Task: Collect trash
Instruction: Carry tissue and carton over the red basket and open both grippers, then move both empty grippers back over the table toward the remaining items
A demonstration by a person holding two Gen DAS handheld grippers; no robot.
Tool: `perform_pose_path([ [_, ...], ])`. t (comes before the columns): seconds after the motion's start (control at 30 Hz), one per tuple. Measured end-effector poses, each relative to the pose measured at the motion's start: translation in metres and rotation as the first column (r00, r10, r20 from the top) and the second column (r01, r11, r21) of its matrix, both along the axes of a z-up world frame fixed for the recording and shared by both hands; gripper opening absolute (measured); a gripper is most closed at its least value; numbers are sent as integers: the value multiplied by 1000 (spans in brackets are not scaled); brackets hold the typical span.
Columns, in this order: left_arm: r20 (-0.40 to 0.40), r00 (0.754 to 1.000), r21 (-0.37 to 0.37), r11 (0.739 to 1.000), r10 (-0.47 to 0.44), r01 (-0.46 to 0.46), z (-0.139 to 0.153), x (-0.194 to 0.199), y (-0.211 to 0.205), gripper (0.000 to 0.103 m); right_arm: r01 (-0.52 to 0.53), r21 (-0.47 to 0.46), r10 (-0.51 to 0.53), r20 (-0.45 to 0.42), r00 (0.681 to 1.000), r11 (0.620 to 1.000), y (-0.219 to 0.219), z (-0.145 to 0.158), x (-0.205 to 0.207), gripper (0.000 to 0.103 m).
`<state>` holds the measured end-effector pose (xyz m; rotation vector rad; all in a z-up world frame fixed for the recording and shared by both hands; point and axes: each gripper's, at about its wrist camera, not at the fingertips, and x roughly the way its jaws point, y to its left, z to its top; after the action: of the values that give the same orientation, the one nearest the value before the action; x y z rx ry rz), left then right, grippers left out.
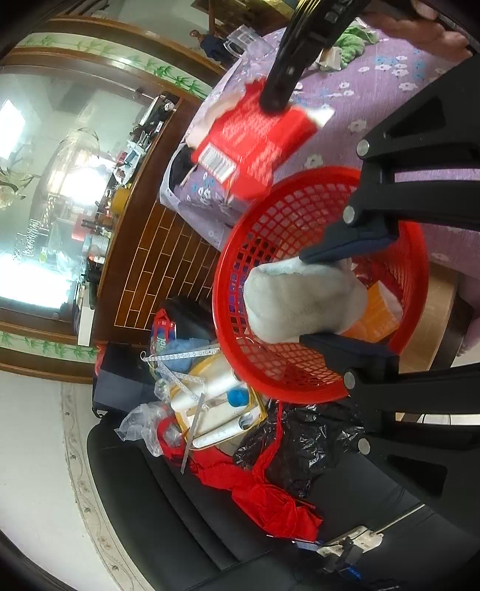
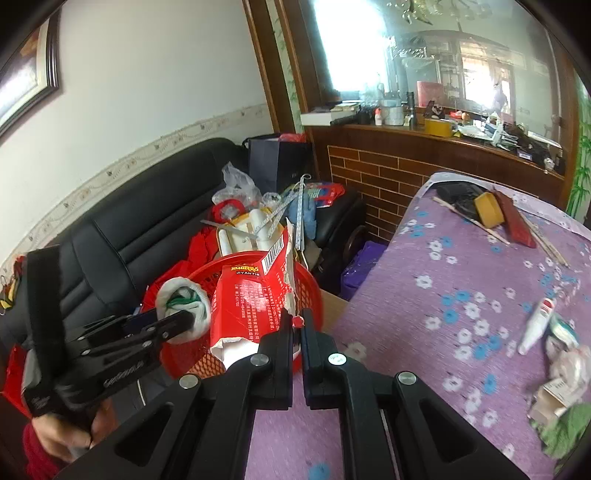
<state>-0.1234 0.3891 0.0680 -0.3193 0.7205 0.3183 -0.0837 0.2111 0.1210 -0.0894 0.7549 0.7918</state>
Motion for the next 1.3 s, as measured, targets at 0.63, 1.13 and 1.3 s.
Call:
perform_pose_path([
  [0.63, 55, 987, 12, 989, -149, 149, 14, -1, -85, 70, 69, 101, -64, -50, 997, 992, -95, 0, -15, 33],
  [1.13, -20, 896, 16, 896, -444, 444, -3, 29, -239, 70, 452, 123, -440, -111, 891, 884, -340, -17, -32, 51],
  [1.3, -52, 849, 45, 848, -526, 528, -4, 40, -287, 71, 645, 101, -633, -127, 764, 758, -442, -23, -27, 61],
])
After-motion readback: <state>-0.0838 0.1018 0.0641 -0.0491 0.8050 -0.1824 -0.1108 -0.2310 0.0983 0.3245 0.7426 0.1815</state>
